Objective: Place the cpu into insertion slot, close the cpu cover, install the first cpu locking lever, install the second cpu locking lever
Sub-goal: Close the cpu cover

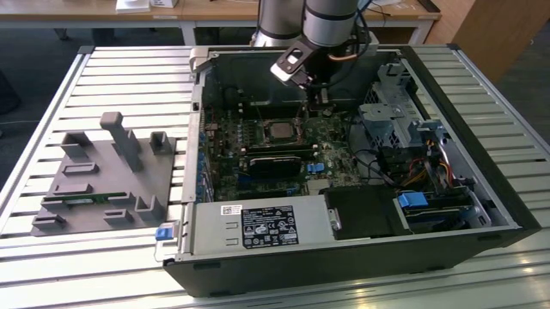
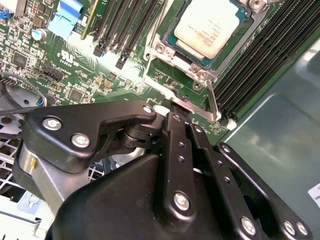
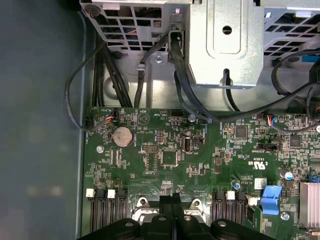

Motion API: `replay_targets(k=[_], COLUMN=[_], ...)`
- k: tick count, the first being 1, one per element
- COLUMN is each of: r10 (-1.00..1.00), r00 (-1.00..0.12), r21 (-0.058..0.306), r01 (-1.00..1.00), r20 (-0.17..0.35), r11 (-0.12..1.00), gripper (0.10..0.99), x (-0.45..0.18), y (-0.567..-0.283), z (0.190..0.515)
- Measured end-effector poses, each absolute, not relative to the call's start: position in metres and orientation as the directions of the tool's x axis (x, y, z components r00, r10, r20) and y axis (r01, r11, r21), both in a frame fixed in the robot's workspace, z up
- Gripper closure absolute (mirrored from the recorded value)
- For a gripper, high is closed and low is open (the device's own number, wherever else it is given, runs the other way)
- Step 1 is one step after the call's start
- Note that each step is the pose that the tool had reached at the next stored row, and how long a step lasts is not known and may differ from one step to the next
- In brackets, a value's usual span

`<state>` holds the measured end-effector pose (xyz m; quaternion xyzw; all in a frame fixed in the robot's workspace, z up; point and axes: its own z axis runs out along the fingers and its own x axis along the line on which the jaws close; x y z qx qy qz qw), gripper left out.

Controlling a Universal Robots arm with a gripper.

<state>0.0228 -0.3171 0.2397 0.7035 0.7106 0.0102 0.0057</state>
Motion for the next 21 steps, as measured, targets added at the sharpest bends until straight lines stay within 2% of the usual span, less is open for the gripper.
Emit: replay_targets(k=[21], r10=[1.000], r00=[-0.010], r21=[0.023], r01=[1.000], r20=[0.006], r11=[0.010], gripper=[0.980], x=[0.008], y=[-0.317], z=[0.238])
